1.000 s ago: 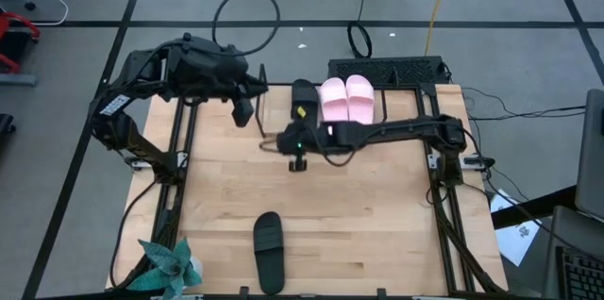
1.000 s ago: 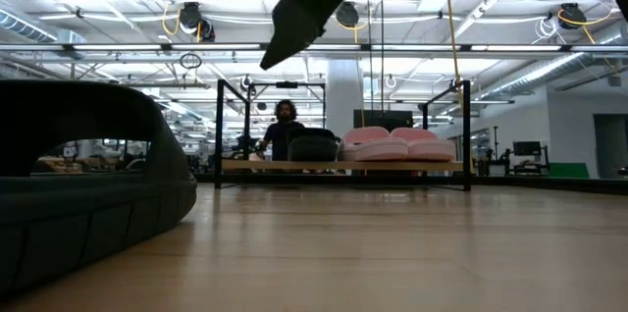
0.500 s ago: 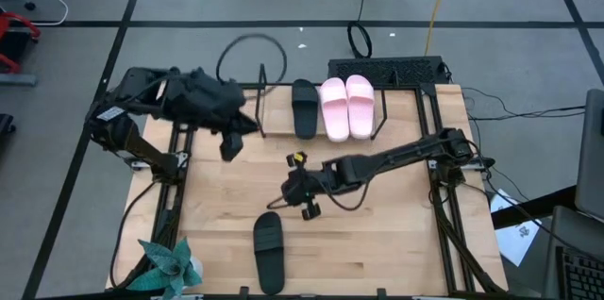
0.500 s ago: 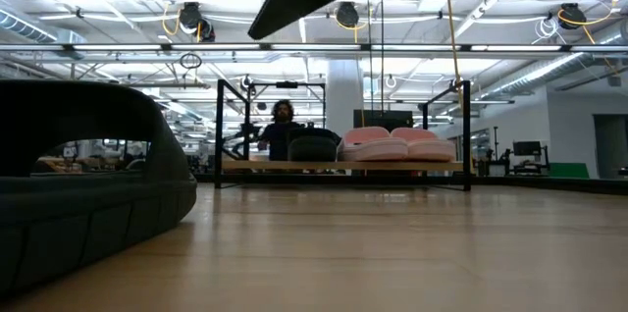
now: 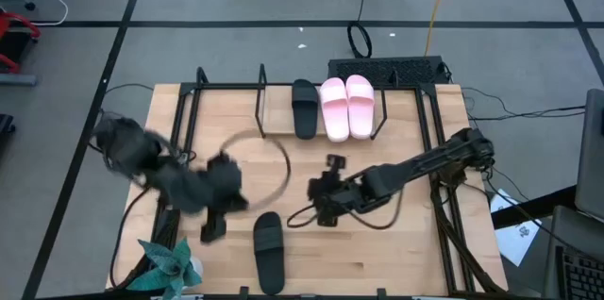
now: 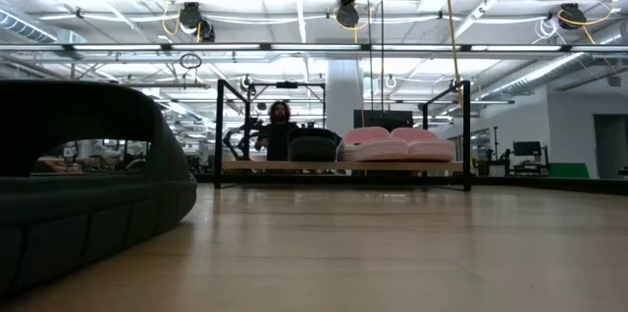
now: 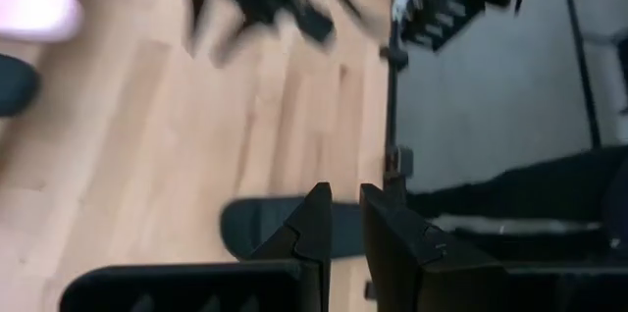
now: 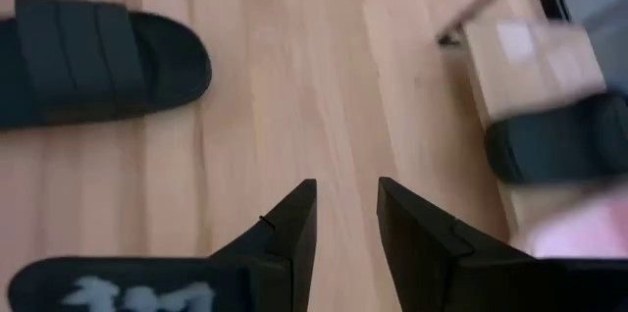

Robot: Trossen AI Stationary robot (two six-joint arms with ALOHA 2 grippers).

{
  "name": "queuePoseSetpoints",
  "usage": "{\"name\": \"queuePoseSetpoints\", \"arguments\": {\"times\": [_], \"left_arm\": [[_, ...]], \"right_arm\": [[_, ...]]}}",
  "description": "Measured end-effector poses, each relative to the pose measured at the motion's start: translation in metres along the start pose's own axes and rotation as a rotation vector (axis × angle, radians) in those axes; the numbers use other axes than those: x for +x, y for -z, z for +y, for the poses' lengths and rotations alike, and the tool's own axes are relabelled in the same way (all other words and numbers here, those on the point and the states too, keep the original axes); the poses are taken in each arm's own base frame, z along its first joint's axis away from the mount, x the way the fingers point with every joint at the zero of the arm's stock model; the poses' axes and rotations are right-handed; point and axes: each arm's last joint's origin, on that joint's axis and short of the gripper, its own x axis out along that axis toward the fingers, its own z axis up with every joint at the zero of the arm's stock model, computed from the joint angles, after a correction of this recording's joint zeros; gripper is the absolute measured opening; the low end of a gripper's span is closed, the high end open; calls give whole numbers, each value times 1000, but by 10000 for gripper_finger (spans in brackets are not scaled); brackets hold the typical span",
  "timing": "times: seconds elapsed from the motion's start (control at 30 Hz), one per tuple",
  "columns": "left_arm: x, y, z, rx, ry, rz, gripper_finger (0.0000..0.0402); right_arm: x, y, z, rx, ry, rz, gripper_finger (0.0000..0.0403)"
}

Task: Pick and place slides into the shelf
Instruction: Put the black slide on the shelf

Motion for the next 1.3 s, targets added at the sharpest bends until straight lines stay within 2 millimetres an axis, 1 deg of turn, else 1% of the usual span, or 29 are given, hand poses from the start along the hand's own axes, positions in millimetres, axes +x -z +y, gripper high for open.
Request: {"name": "queuePoseSetpoints", "arguments": {"times": [0.17, 0.27, 0.43, 0.57, 0.67, 0.77, 0.9, 1.17, 1.3], "left_arm": [[40, 21, -39, 88, -20, 103, 51], [68, 34, -57, 146, -48, 164, 51], [115, 54, -78, 220, -94, 281, 51], [148, 69, -89, 236, -139, 346, 51], [170, 78, -94, 229, -178, 376, 51], [185, 80, -100, 211, -185, 317, 51], [192, 78, -106, 195, -181, 229, 51], [203, 81, -106, 83, -256, 179, 51], [220, 89, -104, 81, -335, 181, 51]], "right_arm": [[-47, 12, -19, 242, -1, 21, 98], [-76, 19, -33, 381, 11, -14, 98], [-115, 22, -45, 501, 32, -192, 98], [-136, 21, -49, 540, 13, -318, 98], [-145, 18, -48, 521, -11, -377, 98], [-148, 16, -45, 492, -33, -408, 98], [-150, 16, -42, 451, -40, -412, 98], [-156, 22, -32, 366, -106, -387, 98], [-158, 24, -29, 338, -116, -389, 98]]}}
